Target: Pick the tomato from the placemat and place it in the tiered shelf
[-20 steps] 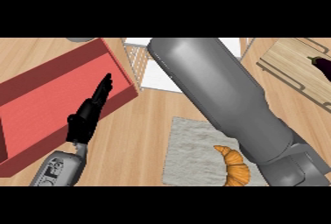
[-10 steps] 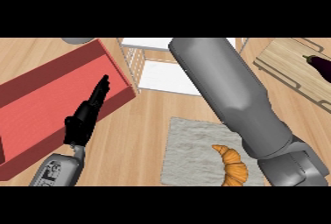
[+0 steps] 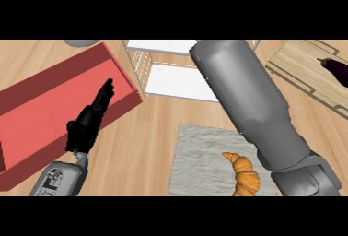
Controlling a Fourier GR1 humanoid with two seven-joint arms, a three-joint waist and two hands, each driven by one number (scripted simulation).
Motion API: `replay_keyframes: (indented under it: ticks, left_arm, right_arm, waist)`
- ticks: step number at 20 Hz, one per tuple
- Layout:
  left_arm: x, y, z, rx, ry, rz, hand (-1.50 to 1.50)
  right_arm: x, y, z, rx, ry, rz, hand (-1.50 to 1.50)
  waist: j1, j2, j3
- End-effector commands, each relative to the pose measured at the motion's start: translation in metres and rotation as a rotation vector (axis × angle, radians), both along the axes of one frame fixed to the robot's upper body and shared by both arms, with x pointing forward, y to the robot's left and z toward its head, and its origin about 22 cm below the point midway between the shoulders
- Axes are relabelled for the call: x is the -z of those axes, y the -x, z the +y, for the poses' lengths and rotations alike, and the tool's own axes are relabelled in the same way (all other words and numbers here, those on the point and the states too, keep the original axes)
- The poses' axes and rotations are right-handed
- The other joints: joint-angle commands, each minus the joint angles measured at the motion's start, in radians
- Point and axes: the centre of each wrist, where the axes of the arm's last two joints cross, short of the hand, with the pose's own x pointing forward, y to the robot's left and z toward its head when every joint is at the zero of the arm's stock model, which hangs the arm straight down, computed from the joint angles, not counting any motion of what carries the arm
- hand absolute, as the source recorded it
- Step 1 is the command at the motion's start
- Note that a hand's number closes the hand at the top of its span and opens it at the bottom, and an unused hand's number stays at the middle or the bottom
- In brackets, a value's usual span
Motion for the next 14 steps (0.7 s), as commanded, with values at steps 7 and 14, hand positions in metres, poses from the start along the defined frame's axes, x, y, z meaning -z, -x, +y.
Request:
replay_keyframes:
  ticks: [7,14]
  left_arm:
    - [0.011,0.001,-0.004,-0.007,-0.007,0.025,0.00]
    - [0.000,0.004,-0.005,0.010,0.017,0.046,0.00]
  right_arm:
    - [-0.038,0.024,0.002,-0.080,-0.294,-0.054,-1.50]
    - [-0.074,0.046,-0.003,-0.101,-0.418,-0.296,-1.50]
  waist:
    - [-0.001,0.002,-0.002]
    - [0.002,-0.004,-0.001]
